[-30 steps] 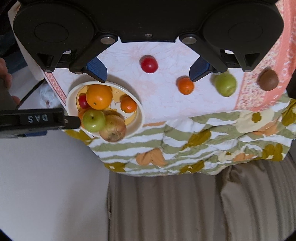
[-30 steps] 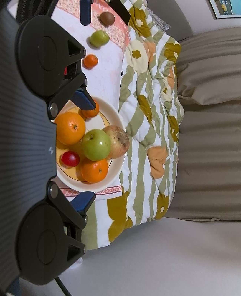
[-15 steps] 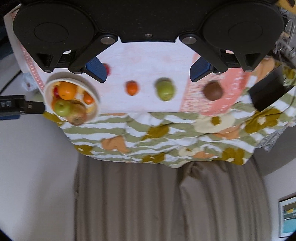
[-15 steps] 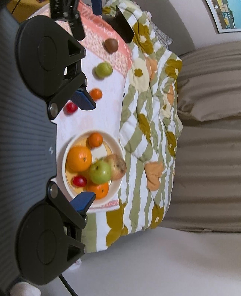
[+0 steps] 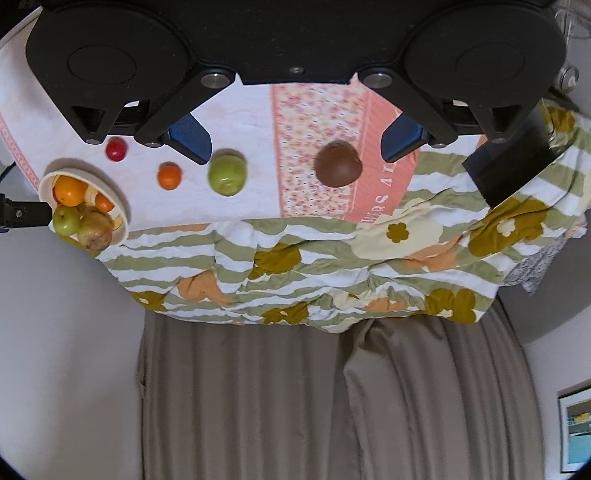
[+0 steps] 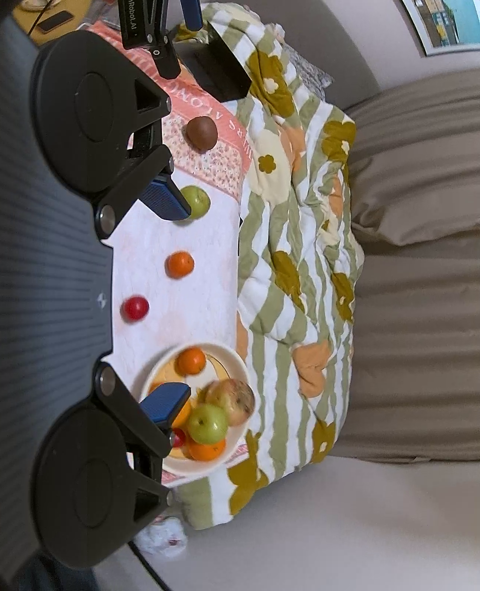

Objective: Organize fruits
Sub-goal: 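Move both tools back toward the kiwi and tangerine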

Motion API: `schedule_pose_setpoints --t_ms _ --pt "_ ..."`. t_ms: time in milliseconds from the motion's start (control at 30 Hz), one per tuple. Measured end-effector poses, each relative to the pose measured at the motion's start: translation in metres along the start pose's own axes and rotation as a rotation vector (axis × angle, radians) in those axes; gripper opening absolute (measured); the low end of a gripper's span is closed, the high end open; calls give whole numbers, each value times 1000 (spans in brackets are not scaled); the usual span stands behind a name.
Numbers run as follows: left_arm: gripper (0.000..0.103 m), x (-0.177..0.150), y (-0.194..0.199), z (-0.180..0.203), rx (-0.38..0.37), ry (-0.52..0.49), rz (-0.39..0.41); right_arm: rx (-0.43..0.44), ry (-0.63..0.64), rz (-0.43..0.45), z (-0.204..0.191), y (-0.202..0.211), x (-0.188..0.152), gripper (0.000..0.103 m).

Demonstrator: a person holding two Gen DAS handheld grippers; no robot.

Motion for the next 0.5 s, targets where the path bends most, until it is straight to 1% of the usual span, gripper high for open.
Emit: schedule_pose_setpoints --t_ms 267,367,500 --pt "100 7 -43 -42 -97 -76 -26 -90 -71 -52 -42 -34 -5 103" --pt "100 10 -63 -53 -134 -94 -51 -98 -106 -83 -50 -51 -5 103" --pt "100 12 -89 -63 -143 -131 -82 -122 -101 -114 -56 -77 -2 103"
Point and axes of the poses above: each gripper's, at about its wrist camera, not at the fingertips, and y roughly against the way its jaws point, z to its right, x to its top, the point moved 6 cm from there along -y, roughly the way its jaws point, and after that the axes turned 4 degrees about -z, right-handed, at the moved point
